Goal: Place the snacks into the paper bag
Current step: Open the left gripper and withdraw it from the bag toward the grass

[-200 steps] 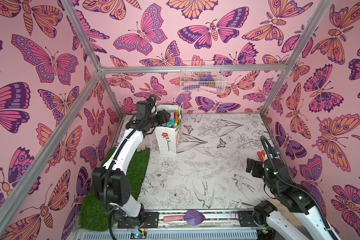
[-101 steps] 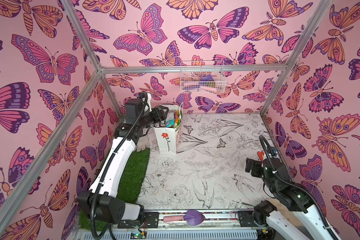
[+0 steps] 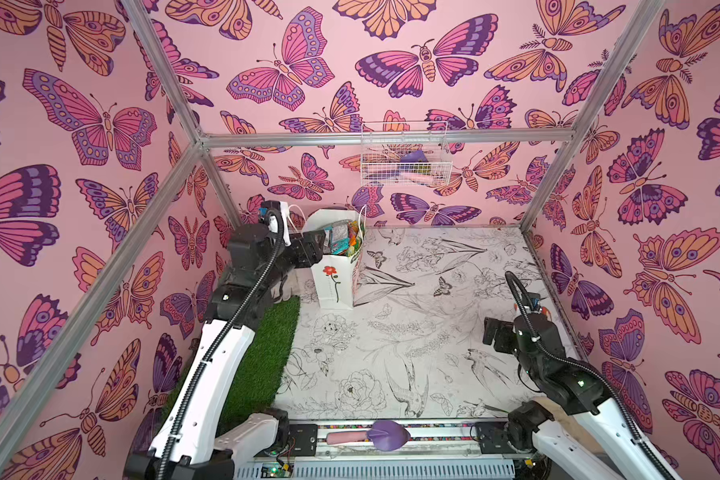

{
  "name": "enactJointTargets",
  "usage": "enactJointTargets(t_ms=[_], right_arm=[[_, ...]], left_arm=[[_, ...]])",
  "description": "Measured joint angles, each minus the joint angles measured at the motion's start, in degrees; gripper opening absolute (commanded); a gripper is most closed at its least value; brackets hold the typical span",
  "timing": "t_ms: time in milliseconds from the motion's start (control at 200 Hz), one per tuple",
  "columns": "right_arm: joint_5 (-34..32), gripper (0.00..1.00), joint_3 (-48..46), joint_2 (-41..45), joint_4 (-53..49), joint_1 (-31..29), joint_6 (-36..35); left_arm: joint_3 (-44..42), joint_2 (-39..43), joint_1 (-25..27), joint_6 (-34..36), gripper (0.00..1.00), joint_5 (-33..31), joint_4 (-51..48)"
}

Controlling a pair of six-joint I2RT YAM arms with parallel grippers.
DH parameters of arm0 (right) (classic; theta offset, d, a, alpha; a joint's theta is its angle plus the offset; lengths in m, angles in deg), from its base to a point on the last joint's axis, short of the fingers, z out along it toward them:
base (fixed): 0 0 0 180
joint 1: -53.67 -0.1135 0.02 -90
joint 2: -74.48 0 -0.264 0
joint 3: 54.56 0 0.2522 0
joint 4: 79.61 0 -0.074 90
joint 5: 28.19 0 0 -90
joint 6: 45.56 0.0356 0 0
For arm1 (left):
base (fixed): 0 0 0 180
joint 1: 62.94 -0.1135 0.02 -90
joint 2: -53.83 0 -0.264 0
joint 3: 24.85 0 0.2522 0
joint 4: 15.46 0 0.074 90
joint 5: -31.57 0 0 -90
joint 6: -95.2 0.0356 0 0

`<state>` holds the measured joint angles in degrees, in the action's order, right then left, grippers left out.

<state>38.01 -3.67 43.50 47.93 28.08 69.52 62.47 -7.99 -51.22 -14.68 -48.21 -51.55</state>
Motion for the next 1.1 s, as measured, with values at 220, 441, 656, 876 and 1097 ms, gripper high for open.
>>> enactJointTargets(t_ms=[220,441,656,876,1097], right_arm=[[-0.2,0.99,-1.9,1.7,3.1,0.0,-1.8],[-0.6,0.99,-2.2,-1.5,5.3,0.0,-3.1],[-0.9,0.99,-4.6,-2.0,8.6,0.0,-5.1],[-1.4,0.99,-7.6,-1.8,12.3,0.0,-6.1],[-2.5,0.99,-9.1,-0.4,14.1,0.0,-6.9]], left_arm=[[-9.6,7.6,1.9,4.1,0.74,-11.5,0.1],[-18.8,14.9,3.8,6.1,0.74,-22.3,1.3],[-27.6,19.6,6.2,6.3,0.75,-31.6,1.6],[-34.9,22.4,12.2,5.9,0.75,-42.3,2.6],[-41.5,21.2,15.6,6.9,0.75,-51.2,7.6]])
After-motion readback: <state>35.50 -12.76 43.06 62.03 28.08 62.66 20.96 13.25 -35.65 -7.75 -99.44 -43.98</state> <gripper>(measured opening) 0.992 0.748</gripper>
